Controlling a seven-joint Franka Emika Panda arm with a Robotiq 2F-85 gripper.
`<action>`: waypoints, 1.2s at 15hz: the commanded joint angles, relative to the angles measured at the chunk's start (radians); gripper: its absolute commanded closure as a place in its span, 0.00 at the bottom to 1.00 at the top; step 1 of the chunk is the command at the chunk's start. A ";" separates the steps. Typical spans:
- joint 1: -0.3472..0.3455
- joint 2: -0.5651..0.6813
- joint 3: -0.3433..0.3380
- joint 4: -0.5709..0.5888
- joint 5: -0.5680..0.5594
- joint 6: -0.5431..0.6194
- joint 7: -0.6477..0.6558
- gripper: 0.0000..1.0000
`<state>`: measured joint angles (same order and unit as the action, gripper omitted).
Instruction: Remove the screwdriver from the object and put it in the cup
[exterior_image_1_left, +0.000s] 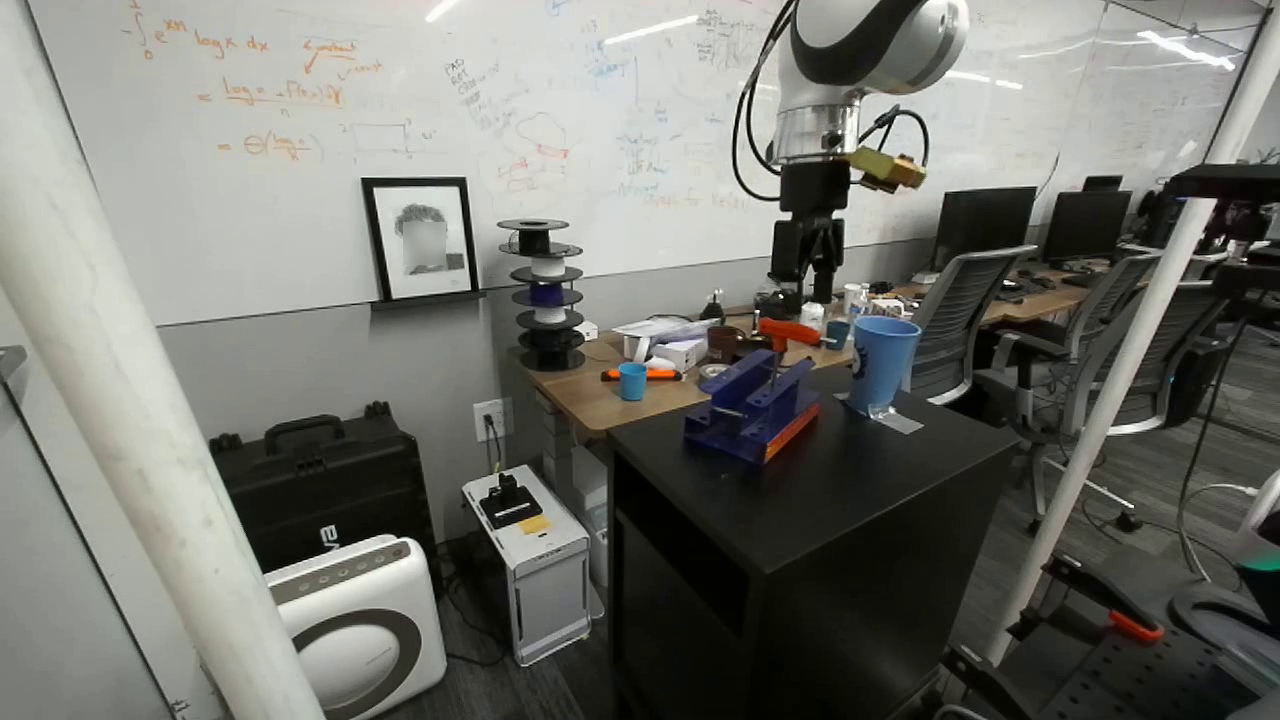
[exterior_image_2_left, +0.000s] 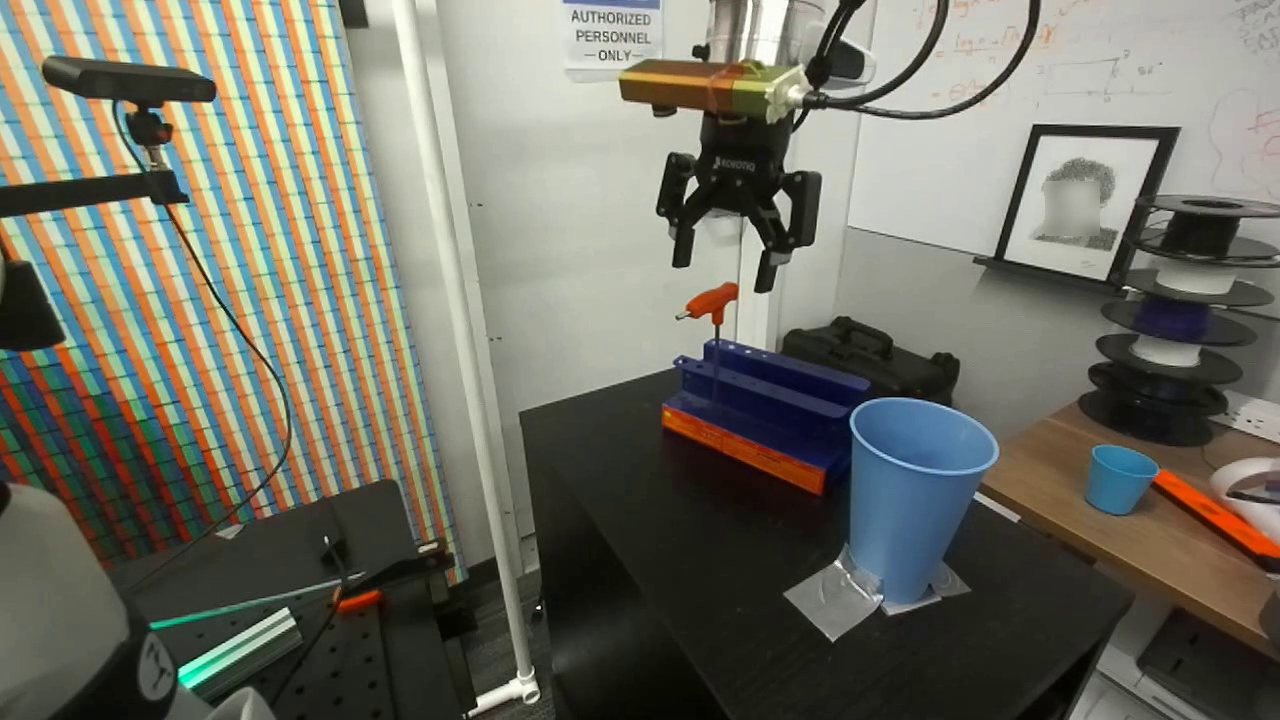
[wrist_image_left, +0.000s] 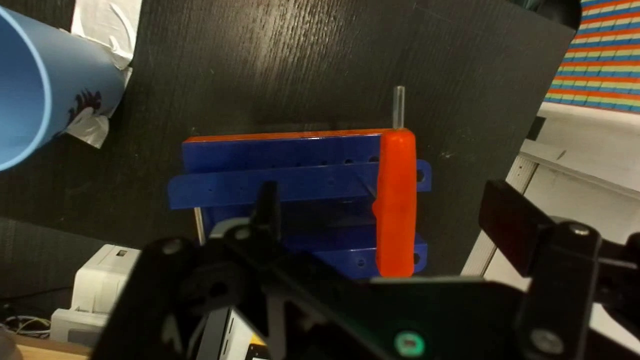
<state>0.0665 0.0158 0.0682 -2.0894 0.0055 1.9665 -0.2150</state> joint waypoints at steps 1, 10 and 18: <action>0.016 0.051 0.017 0.015 -0.065 0.050 0.054 0.26; 0.032 0.096 0.031 0.020 -0.154 0.111 0.104 0.89; 0.014 -0.025 0.020 -0.019 -0.126 0.087 0.032 0.87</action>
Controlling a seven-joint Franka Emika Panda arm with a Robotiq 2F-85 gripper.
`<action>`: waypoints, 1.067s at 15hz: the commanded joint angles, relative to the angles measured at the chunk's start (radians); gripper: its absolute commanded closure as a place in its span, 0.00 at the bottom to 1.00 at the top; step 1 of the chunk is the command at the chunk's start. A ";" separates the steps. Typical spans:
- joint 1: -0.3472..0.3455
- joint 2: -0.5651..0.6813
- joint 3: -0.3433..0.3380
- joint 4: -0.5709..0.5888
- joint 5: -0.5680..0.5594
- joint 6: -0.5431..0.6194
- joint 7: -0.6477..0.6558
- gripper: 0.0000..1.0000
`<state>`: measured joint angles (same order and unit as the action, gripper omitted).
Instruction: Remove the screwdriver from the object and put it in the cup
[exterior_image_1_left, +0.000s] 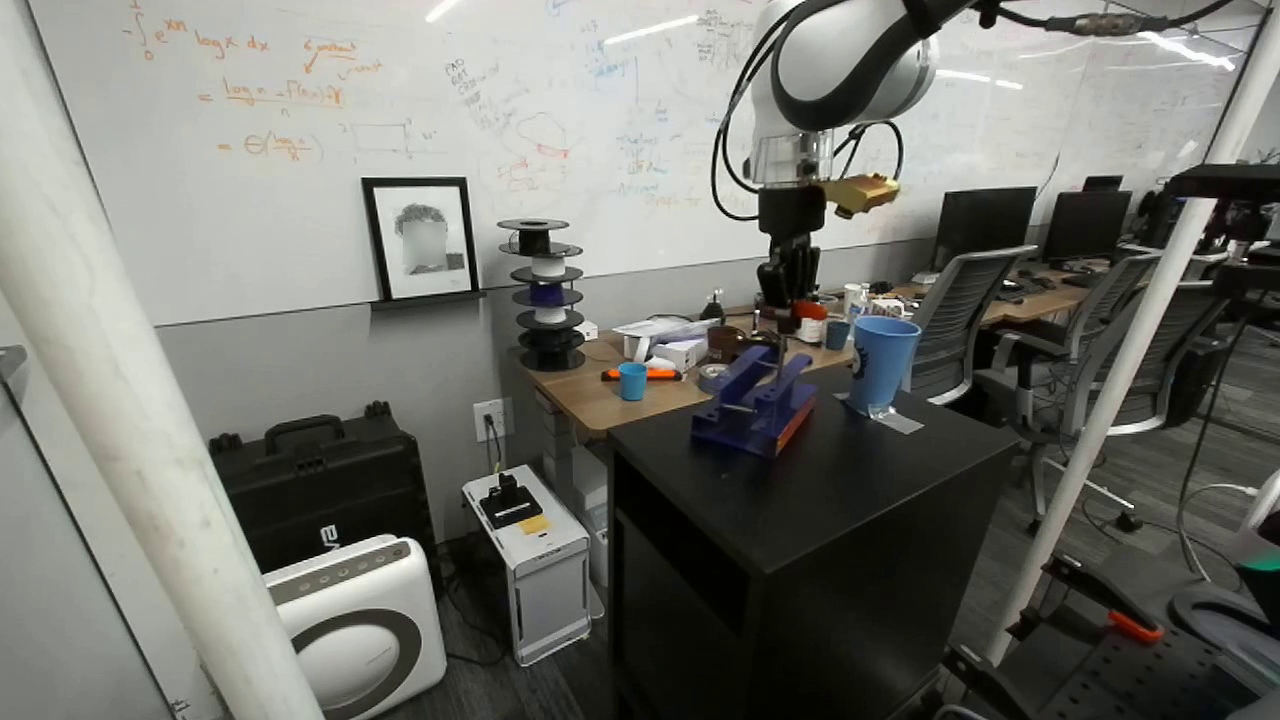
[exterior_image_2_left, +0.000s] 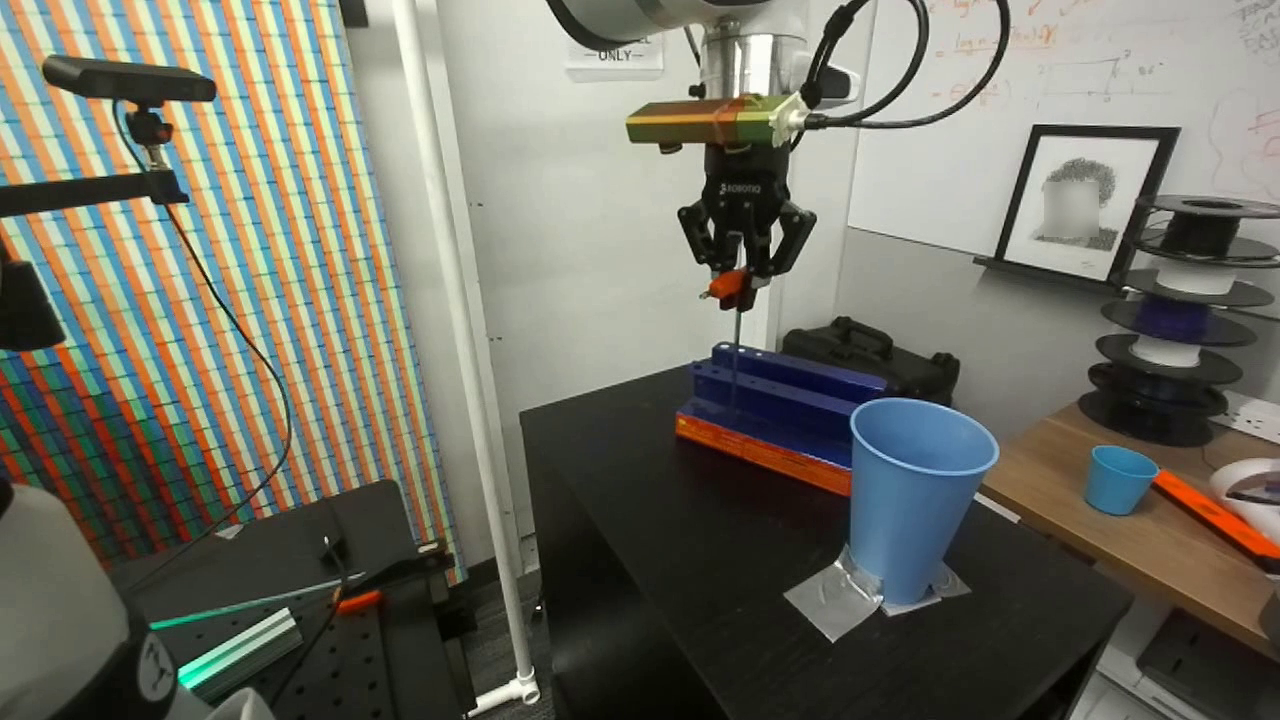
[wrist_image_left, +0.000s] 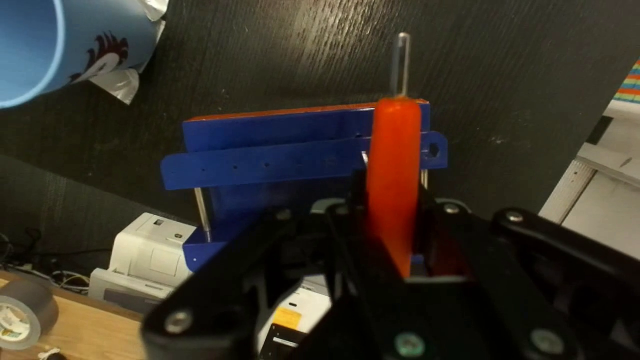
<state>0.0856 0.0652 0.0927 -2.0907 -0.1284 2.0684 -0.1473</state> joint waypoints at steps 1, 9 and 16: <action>-0.007 -0.096 -0.006 -0.019 0.009 -0.014 -0.039 0.87; -0.029 -0.238 -0.052 0.018 0.008 -0.076 -0.060 0.87; -0.127 -0.256 -0.156 -0.004 -0.010 -0.119 0.018 0.87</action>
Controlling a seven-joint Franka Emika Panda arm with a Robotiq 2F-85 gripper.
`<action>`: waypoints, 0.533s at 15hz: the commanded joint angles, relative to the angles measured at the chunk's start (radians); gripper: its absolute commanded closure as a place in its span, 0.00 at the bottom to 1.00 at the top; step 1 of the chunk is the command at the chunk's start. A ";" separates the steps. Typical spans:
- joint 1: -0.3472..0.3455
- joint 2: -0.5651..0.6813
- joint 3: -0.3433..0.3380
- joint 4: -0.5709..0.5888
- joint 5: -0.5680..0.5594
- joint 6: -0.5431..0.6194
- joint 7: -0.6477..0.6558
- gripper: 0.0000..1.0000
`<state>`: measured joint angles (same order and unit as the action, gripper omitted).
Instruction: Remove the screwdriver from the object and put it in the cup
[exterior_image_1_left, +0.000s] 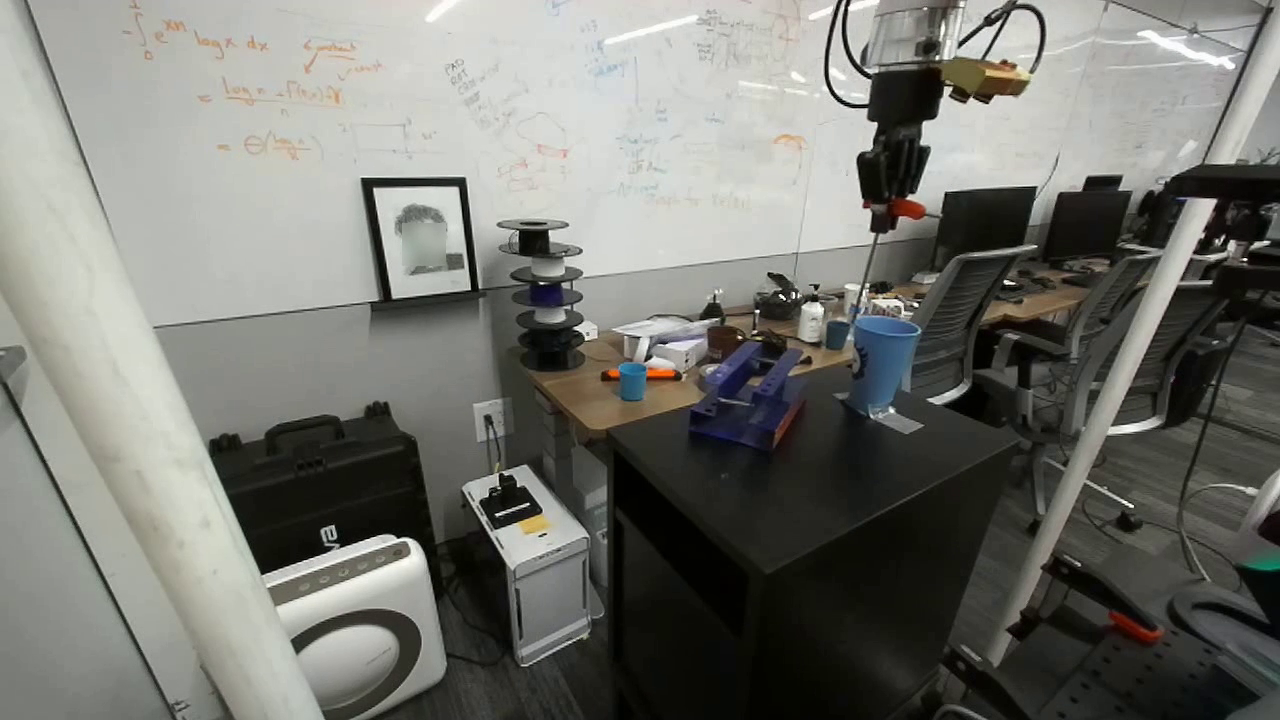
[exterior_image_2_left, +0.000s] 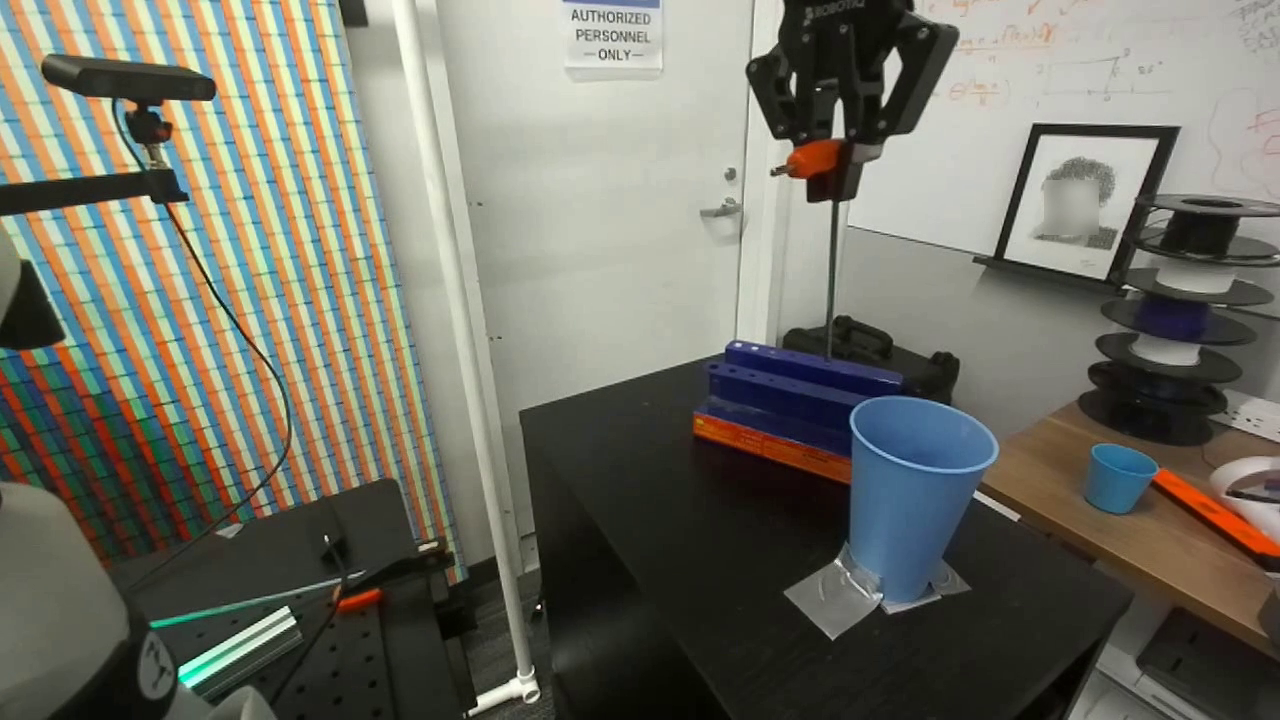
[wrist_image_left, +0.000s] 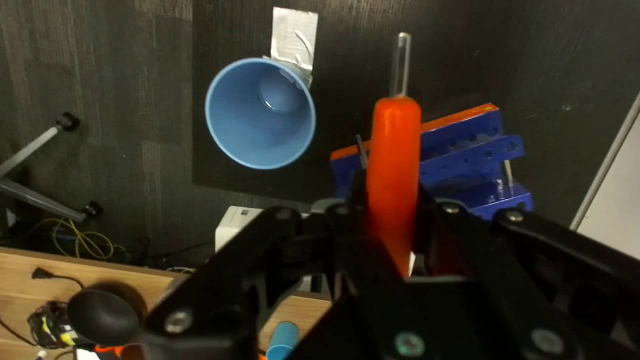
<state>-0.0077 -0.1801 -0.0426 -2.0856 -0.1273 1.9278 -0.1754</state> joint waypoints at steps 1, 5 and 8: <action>-0.045 -0.005 -0.030 -0.010 -0.006 0.029 0.054 0.87; -0.062 0.027 -0.043 0.003 0.009 0.034 0.067 0.87; -0.065 0.058 -0.044 0.006 0.009 0.030 0.080 0.55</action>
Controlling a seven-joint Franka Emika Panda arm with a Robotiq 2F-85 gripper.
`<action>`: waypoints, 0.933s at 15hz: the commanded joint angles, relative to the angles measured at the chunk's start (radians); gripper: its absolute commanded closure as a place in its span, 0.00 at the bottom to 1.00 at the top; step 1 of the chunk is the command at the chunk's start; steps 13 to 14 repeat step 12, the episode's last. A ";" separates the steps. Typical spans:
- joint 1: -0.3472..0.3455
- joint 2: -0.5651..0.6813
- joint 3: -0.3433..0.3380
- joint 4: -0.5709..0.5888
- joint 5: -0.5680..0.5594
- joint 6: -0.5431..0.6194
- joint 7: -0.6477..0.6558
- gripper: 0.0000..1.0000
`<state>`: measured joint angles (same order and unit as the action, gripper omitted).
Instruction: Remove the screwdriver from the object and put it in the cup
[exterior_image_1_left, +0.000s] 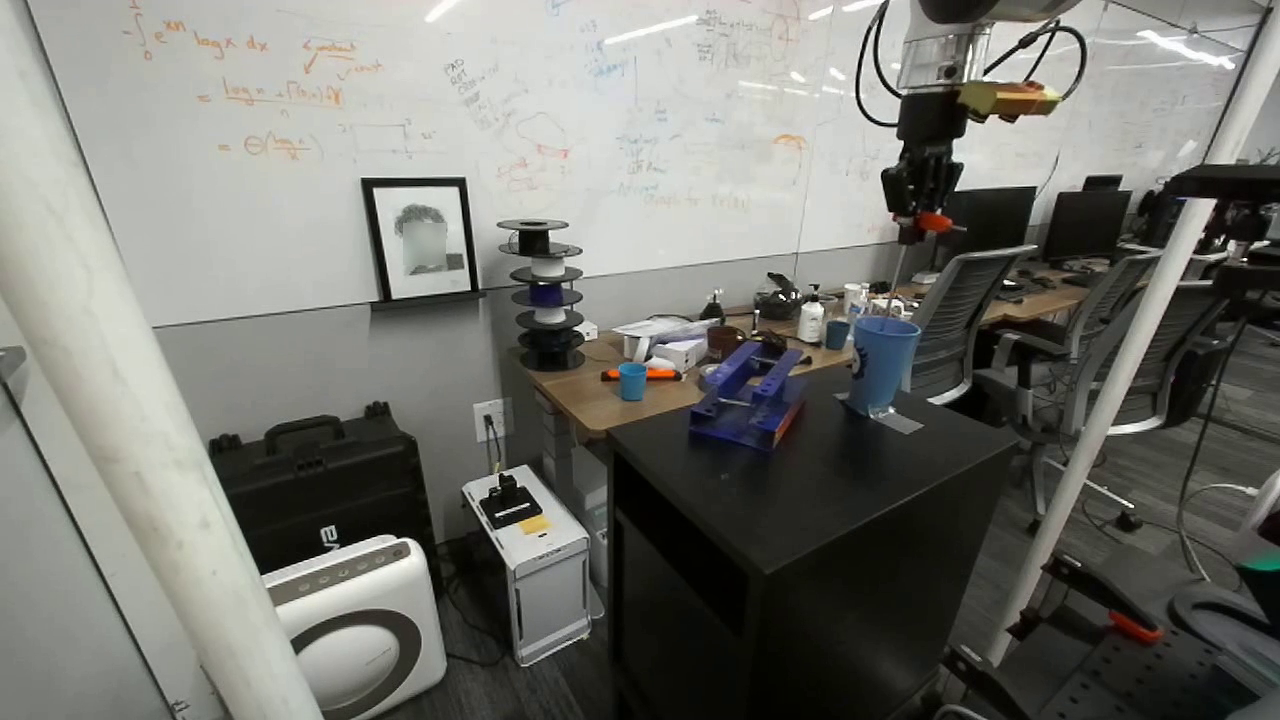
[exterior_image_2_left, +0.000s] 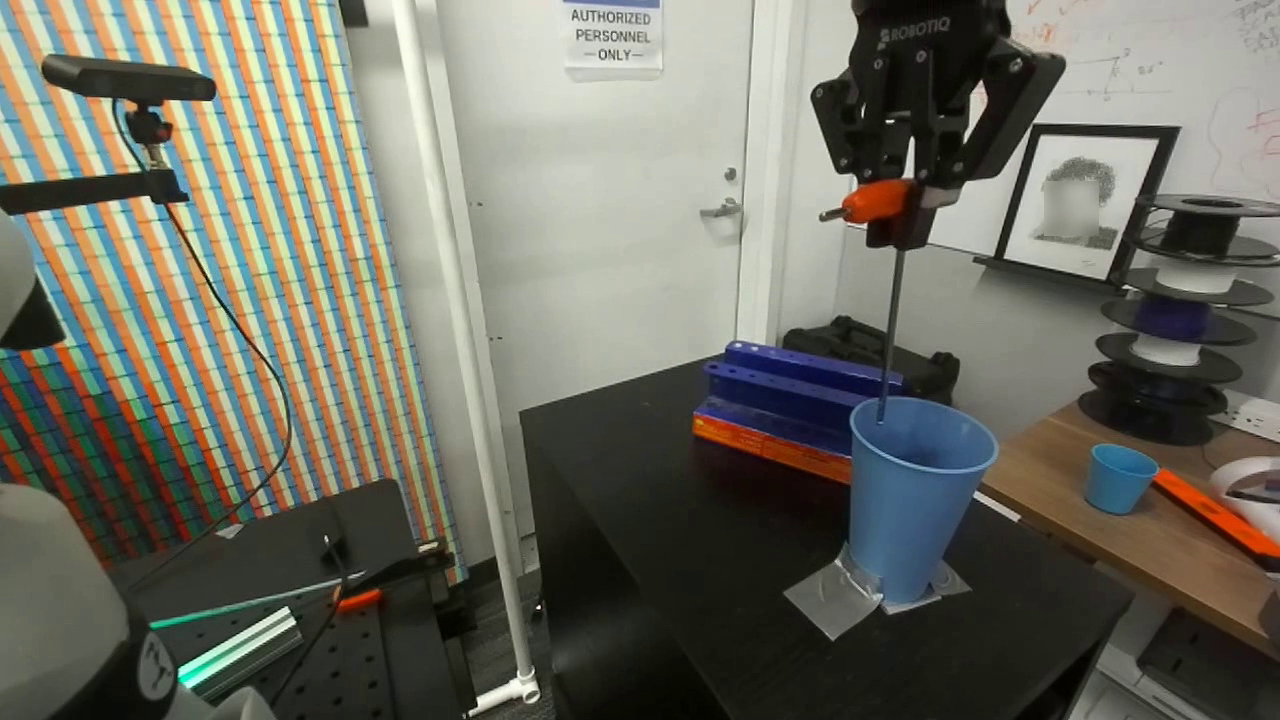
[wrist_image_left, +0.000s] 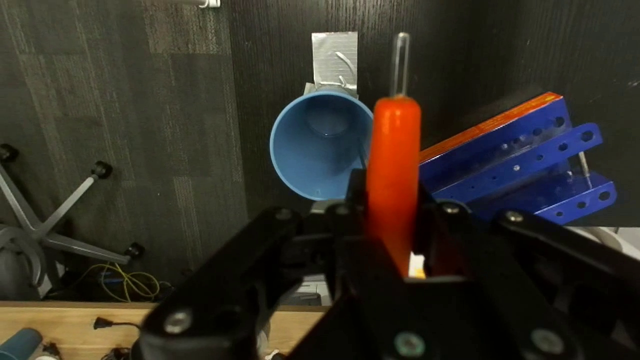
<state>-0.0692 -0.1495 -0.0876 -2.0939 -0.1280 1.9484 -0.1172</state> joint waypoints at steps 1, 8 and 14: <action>-0.005 0.038 -0.002 0.017 0.016 0.001 0.022 0.48; -0.006 0.039 -0.017 0.073 0.160 -0.210 -0.078 0.01; -0.009 0.045 -0.011 0.052 0.145 -0.201 -0.055 0.00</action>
